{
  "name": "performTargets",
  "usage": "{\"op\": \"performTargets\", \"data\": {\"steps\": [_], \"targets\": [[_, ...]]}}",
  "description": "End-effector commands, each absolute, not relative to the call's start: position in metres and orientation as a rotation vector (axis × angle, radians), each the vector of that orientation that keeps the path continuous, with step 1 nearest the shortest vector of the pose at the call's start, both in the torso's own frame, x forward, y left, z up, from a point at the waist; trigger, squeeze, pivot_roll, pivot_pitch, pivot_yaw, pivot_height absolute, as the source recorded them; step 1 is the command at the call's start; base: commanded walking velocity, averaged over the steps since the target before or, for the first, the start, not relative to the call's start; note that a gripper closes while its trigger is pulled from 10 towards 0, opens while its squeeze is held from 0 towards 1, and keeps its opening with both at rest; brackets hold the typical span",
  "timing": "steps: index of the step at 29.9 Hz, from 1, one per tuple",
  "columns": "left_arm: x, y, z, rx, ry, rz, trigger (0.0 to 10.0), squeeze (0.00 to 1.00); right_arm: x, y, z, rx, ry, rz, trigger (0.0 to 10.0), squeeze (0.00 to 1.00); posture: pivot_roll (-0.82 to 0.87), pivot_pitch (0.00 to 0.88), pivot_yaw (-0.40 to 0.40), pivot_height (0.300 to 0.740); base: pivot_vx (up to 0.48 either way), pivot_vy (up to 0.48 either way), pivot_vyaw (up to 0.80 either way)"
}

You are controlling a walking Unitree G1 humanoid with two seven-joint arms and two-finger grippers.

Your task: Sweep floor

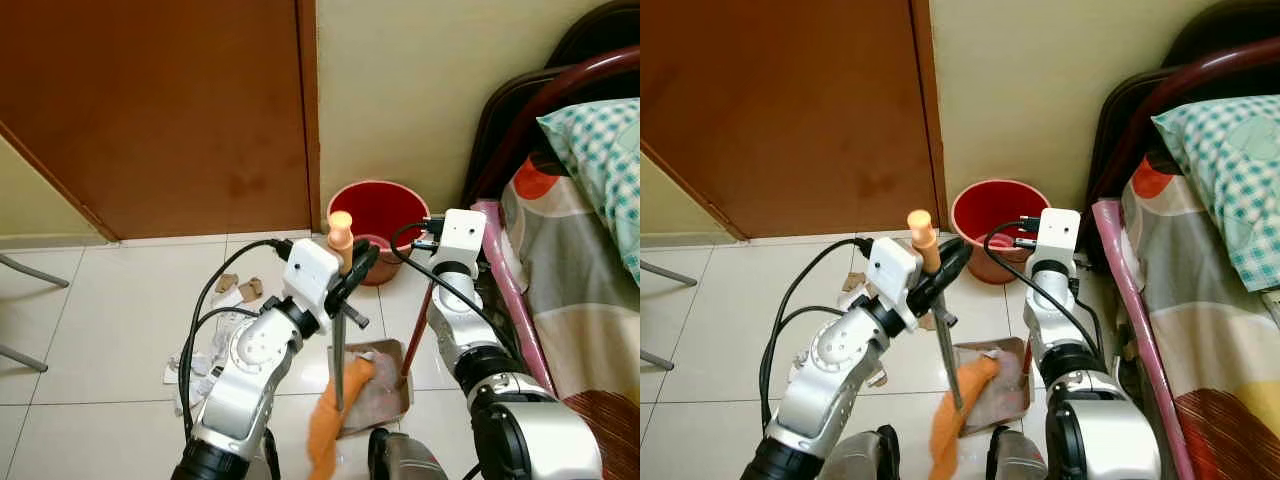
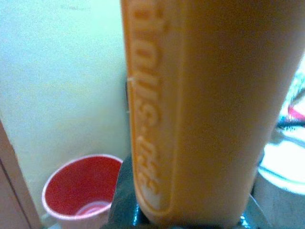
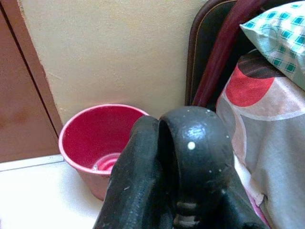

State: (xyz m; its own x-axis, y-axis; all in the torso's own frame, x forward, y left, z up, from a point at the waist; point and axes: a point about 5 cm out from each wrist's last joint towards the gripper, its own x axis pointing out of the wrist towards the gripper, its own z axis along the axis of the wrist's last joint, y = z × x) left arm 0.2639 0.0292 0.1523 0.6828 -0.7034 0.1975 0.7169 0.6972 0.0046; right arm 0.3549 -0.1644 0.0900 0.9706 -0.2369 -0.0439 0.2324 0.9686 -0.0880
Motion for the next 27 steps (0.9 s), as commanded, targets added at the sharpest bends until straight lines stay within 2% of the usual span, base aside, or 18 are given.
{"op": "performTargets", "data": {"steps": [1,9,10,13,17,22,27], "targets": [[0.261,0.018,0.180,-0.224,-0.285,-0.802,10.0,0.00,0.356,-0.163,0.090,-0.077,0.063,-0.229,10.0,0.00,0.07,0.176,0.007,0.740,0.000,0.000,0.00],[0.270,0.034,0.203,-0.243,-0.348,-0.736,10.0,0.00,0.356,-0.169,0.089,-0.090,0.074,-0.226,10.0,0.00,0.06,0.131,-0.005,0.740,0.000,0.000,0.00],[0.275,0.048,0.210,-0.224,-0.381,-0.678,10.0,0.00,0.356,-0.174,0.088,-0.096,0.076,-0.230,10.0,0.00,0.06,0.118,-0.008,0.740,0.000,0.000,0.00],[0.282,0.062,0.214,-0.194,-0.398,-0.609,10.0,0.00,0.355,-0.179,0.088,-0.104,0.080,-0.234,10.0,0.00,0.06,0.104,-0.012,0.740,0.000,0.000,0.00],[0.289,0.097,0.212,-0.145,-0.415,-0.461,10.0,0.00,0.351,-0.192,0.084,-0.124,0.086,-0.249,10.0,0.00,0.05,0.079,-0.021,0.740,0.000,0.000,0.00],[0.292,0.116,0.211,-0.132,-0.420,-0.370,10.0,0.00,0.350,-0.202,0.086,-0.134,0.083,-0.261,10.0,0.00,0.04,0.063,-0.028,0.740,0.000,0.000,0.00],[0.294,0.124,0.213,-0.132,-0.427,-0.333,10.0,0.00,0.349,-0.209,0.087,-0.144,0.077,-0.263,10.0,0.00,0.03,0.049,-0.033,0.740,0.000,0.000,0.00]]}}
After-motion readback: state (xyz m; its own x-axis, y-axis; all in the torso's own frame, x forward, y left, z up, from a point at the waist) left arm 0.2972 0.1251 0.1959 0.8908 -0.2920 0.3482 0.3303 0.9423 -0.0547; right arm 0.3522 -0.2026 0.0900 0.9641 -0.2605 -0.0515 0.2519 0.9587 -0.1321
